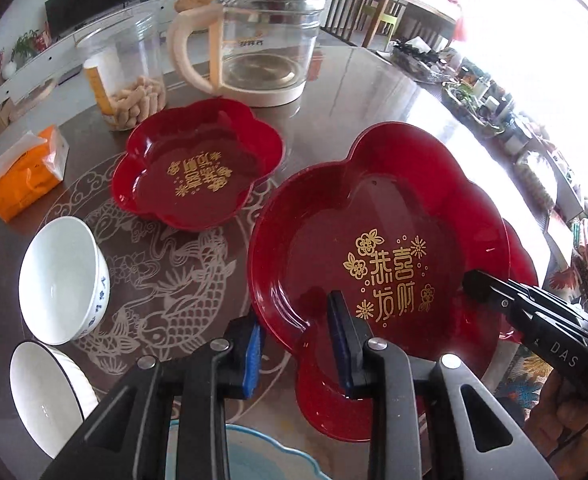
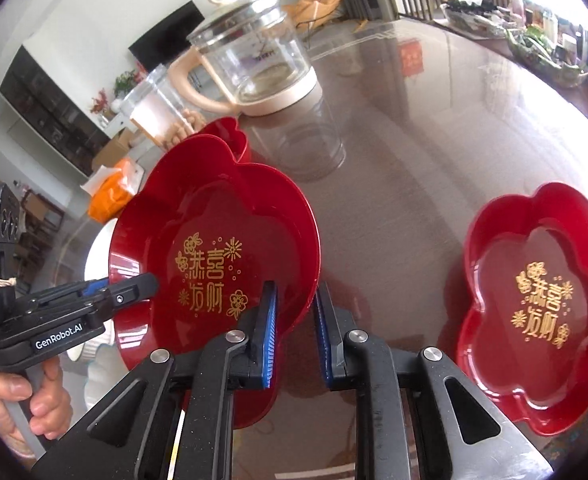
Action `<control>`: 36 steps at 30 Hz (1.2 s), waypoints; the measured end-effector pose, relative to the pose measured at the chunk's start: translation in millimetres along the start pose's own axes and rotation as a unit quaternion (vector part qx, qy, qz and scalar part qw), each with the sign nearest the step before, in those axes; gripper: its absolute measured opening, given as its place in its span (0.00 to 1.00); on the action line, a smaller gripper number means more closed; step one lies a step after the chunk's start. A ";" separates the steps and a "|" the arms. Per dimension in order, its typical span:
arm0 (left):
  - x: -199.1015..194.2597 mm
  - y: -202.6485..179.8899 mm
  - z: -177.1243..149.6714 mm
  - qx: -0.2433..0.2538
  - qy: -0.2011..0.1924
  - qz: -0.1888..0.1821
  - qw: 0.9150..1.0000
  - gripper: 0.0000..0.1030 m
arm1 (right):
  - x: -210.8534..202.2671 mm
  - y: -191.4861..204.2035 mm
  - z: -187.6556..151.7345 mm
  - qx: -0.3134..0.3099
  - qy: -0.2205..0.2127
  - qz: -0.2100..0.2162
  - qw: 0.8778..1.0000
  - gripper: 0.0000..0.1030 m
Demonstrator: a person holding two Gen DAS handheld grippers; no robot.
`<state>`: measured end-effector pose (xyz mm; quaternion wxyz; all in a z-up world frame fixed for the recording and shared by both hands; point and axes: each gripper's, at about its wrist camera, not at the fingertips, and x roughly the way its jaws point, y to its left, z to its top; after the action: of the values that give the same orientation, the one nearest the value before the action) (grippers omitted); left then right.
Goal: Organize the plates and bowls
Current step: 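Lower the held red plate onto the first red plate and release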
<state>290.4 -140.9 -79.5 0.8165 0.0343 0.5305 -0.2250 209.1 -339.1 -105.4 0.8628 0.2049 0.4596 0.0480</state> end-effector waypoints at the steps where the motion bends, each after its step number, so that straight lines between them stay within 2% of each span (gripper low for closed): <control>1: -3.3 -13.3 2.3 0.008 -0.004 -0.007 1.000 0.28 | -10.9 -7.2 2.6 0.003 -0.004 -0.002 1.000 0.19; 5: -0.1 -75.5 12.1 0.041 -0.010 -0.032 0.999 0.29 | -54.2 -46.1 12.3 0.022 -0.020 -0.018 0.999 0.19; 9: 17.9 -132.0 18.2 0.070 -0.010 -0.043 0.997 0.29 | -83.9 -86.7 12.7 0.036 -0.027 -0.056 0.997 0.19; 13: 43.8 -173.3 22.0 0.095 -0.002 -0.036 0.995 0.29 | -90.4 -127.4 4.0 0.065 -0.019 -0.086 0.994 0.20; 17: 62.0 -202.7 19.2 0.135 0.005 -0.011 0.991 0.29 | -85.0 -163.6 -8.2 0.105 -0.007 -0.089 0.990 0.20; 23: 83.0 -217.9 19.2 0.166 0.014 0.022 0.986 0.29 | -75.7 -176.6 -22.5 0.123 0.014 -0.093 0.988 0.23; 32: 97.2 -224.4 14.4 0.195 0.013 0.067 0.979 0.32 | -74.3 -176.2 -21.0 0.122 0.020 -0.122 0.985 0.26; 33: 95.2 -223.9 15.4 0.198 0.007 0.072 0.978 0.32 | -74.9 -174.7 -21.6 0.118 0.019 -0.132 0.984 0.27; 36: 89.2 -220.1 20.0 0.194 -0.003 0.075 0.978 0.32 | -76.9 -169.7 -22.0 0.101 0.014 -0.146 0.984 0.41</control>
<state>248.4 -373.6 -109.3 0.8103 0.2314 0.4704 -0.2620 129.3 -507.9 -124.2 0.8289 0.2216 0.4988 -0.1221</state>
